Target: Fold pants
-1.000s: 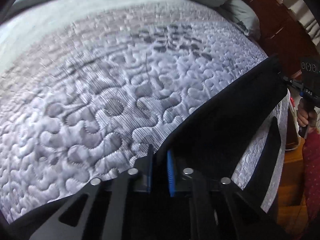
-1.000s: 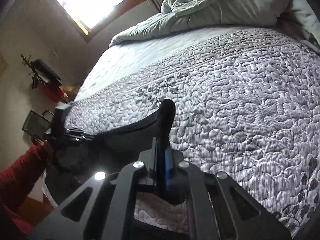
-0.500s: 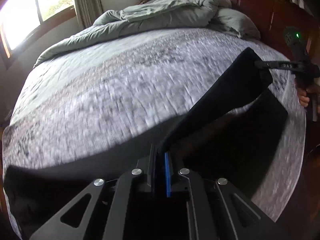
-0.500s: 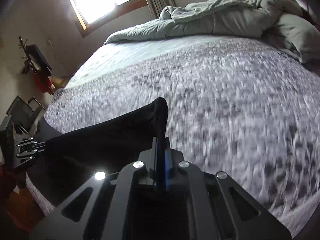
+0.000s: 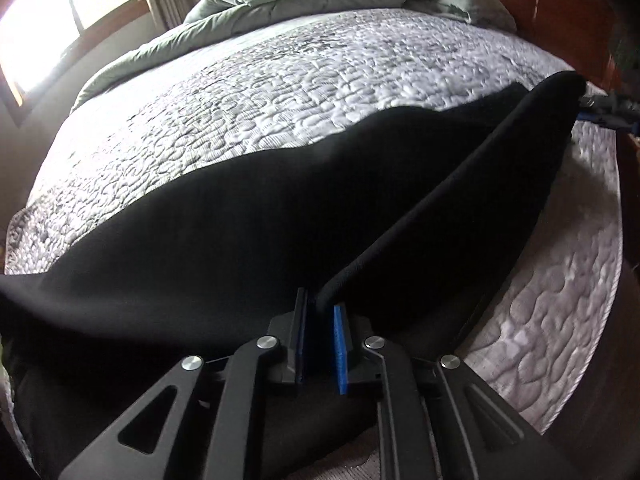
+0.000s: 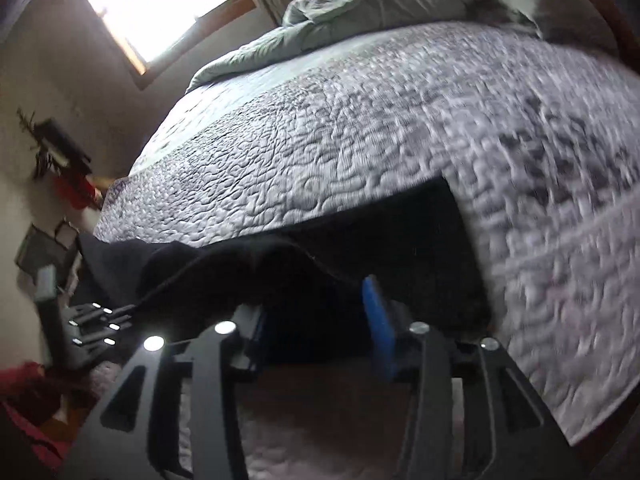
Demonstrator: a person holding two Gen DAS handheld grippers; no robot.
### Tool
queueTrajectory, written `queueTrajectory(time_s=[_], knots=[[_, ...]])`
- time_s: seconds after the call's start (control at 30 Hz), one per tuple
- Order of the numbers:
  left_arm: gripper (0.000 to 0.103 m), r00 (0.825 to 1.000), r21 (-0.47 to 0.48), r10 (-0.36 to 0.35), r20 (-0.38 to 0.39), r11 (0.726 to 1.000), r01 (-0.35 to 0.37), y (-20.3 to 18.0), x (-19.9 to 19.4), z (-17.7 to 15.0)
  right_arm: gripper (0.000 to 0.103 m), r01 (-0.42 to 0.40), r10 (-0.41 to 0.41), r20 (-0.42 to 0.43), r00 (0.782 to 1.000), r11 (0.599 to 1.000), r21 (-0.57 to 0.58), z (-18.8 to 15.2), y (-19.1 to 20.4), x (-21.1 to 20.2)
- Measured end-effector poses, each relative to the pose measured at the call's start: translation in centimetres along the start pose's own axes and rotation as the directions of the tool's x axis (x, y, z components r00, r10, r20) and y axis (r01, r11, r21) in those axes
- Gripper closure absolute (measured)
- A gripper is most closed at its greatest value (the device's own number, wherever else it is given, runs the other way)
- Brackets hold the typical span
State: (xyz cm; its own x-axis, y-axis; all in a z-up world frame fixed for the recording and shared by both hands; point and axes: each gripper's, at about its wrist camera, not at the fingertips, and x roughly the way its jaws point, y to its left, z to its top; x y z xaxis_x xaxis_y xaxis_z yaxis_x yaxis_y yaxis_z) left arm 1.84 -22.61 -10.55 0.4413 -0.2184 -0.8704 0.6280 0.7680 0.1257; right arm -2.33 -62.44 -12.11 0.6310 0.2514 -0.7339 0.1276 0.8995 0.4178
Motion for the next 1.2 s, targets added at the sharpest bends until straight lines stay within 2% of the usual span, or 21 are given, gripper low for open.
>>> queueTrajectory(time_s=[0.07, 0.1, 0.13, 0.37, 0.47, 0.5, 0.53, 0.57, 0.6, 0.63, 0.7, 0.77, 0.83, 0.9, 0.93, 1.0, 1.03, 1.07, 1.13, 1.2], knots=[[0.091, 1.000, 0.023, 0.019, 0.002, 1.000, -0.019, -0.4, -0.1, -0.3, 0.037, -0.030, 0.030, -0.002, 1.000, 0.996, 0.081, -0.4, -0.1, -0.6], [0.091, 1.000, 0.027, 0.027, -0.001, 0.999, -0.027, -0.5, 0.0, -0.3, 0.026, -0.062, 0.062, 0.001, 0.998, 0.990, 0.123, -0.7, -0.1, -0.8], [0.091, 1.000, 0.026, 0.030, -0.003, 0.999, -0.030, -0.6, 0.1, -0.3, 0.022, -0.123, 0.125, 0.001, 0.992, 0.976, 0.182, -1.2, -0.4, -0.8], [0.089, 0.999, 0.041, 0.047, -0.016, 0.998, -0.047, -0.9, 0.3, -0.2, 0.022, -0.227, 0.253, -0.025, 0.967, 0.903, 0.365, -4.3, -0.9, 0.5], [0.087, 0.998, 0.046, 0.050, -0.022, 0.998, -0.049, -0.9, 0.4, -0.2, 0.022, -0.245, 0.271, -0.010, 0.962, 0.883, 0.400, -4.4, -1.0, 0.6], [0.087, 0.999, 0.042, 0.048, -0.025, 0.998, -0.047, -0.9, 0.4, -0.2, 0.030, -0.244, 0.272, -0.010, 0.962, 0.878, 0.412, -4.2, -1.0, 0.8], [0.087, 0.998, 0.036, 0.045, -0.031, 0.998, -0.044, -0.9, 0.4, -0.1, 0.050, -0.244, 0.275, -0.011, 0.961, 0.871, 0.426, -4.0, -1.2, 1.1], [0.087, 0.998, 0.030, 0.043, -0.035, 0.999, -0.042, -0.9, 0.5, 0.2, 0.060, -0.237, 0.270, -0.016, 0.963, 0.871, 0.431, -3.7, -1.1, 1.5], [0.087, 0.999, 0.016, 0.036, -0.040, 0.999, -0.035, -0.8, 0.5, 0.3, 0.080, -0.232, 0.266, -0.020, 0.964, 0.871, 0.433, -3.4, -1.4, 1.7], [0.087, 0.999, 0.005, 0.029, -0.044, 1.000, -0.028, -0.6, 0.5, 0.4, 0.094, -0.217, 0.256, -0.034, 0.966, 0.874, 0.435, -3.1, -1.4, 2.1], [0.086, 0.999, -0.022, 0.010, -0.053, 1.000, -0.011, -0.2, 0.3, 0.8, 0.095, -0.189, 0.228, -0.046, 0.973, 0.889, 0.417, -2.5, -1.2, 2.2], [0.086, 0.999, -0.038, 0.004, -0.054, 0.999, -0.006, 0.0, -0.1, 1.1, 0.095, -0.139, 0.167, -0.050, 0.985, 0.926, 0.350, -1.4, -0.5, 1.7], [0.086, 0.999, -0.059, 0.001, -0.042, 0.998, -0.004, 0.0, -0.9, 1.4, 0.096, -0.096, 0.103, -0.019, 0.994, 0.966, 0.240, 0.8, 0.8, 0.4], [0.086, 1.000, -0.075, 0.002, -0.028, 0.997, -0.004, -0.2, -1.5, 1.7, 0.096, -0.109, 0.107, 0.023, 0.994, 0.979, 0.171, 2.6, 1.5, -0.8], [0.086, 1.000, -0.089, 0.005, -0.013, 0.996, -0.006, -0.2, -1.9, 1.9, 0.097, -0.127, 0.121, 0.052, 0.991, 0.983, 0.133, 3.5, 2.0, -1.5], [0.086, 1.000, -0.111, 0.018, 0.017, 0.994, -0.016, -0.3, -2.5, 2.3, 0.097, -0.194, 0.193, 0.158, 0.968, 0.981, -0.009, 5.1, 3.9, -3.9], [0.086, 0.999, -0.118, 0.037, 0.038, 0.992, -0.032, -0.7, -2.9, 2.5, 0.097, -0.228, 0.245, 0.213, 0.946, 0.968, -0.102, 5.6, 5.0, -5.3], [0.086, 0.997, -0.120, 0.050, 0.051, 0.992, -0.043, -1.1, -3.0, 2.6, 0.097, -0.234, 0.257, 0.223, 0.940, 0.964, -0.124, 5.8, 5.3, -5.6], [0.086, 0.996, -0.111, 0.073, 0.056, 0.992, -0.067, -2.1, -2.5, 3.0, 0.097, -0.213, 0.243, 0.221, 0.945, 0.965, -0.150, 6.0, 5.1, -5.2], [0.086, 0.996, -0.092, 0.080, 0.033, 0.993, -0.077, -3.1, -1.4, 3.3, 0.096, -0.150, 0.159, 0.152, 0.976, 0.986, -0.066, 5.6, 2.2, -2.3]])
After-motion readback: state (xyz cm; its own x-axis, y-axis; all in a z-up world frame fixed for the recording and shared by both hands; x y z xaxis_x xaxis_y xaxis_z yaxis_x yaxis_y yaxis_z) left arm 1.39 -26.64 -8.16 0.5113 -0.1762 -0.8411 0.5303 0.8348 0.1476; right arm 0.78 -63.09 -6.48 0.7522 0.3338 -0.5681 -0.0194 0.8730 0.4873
